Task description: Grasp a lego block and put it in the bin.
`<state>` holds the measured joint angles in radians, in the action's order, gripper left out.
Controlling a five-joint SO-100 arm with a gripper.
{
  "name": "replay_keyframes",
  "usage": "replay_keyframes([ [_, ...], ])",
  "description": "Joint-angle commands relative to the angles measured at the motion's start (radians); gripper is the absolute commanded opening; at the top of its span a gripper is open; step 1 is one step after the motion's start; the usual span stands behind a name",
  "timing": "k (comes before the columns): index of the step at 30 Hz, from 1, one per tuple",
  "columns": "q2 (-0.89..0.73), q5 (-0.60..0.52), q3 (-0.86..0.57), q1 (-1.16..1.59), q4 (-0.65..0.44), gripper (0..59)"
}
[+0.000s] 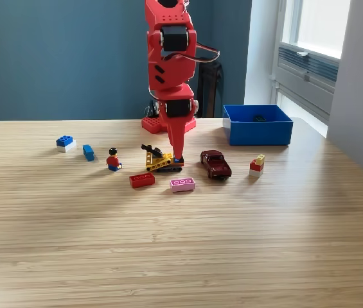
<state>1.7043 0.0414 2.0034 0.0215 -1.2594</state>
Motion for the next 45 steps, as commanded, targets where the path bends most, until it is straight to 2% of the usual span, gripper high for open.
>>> replay_keyframes([
  [1, 0.086, 0.023, 0.012, -0.025, 0.011, 23.4],
  [10, 0.086, 0.075, 0.158, -0.032, 0.190, 25.7],
  [18, 0.086, 0.110, 0.278, -0.051, 0.350, 25.3],
  [23, 0.086, 0.133, 0.296, -0.083, 0.403, 23.8],
  [26, 0.086, 0.147, 0.302, -0.100, 0.425, 18.7],
  [28, 0.086, 0.147, 0.307, -0.106, 0.433, 8.5],
  [30, 0.087, 0.137, 0.307, -0.109, 0.434, 1.0],
  [34, 0.087, 0.109, 0.281, -0.109, 0.420, 0.0],
  [36, 0.087, 0.087, 0.236, -0.109, 0.374, 0.0],
  [45, 0.087, -0.044, -0.204, -0.091, -0.040, 0.0],
])
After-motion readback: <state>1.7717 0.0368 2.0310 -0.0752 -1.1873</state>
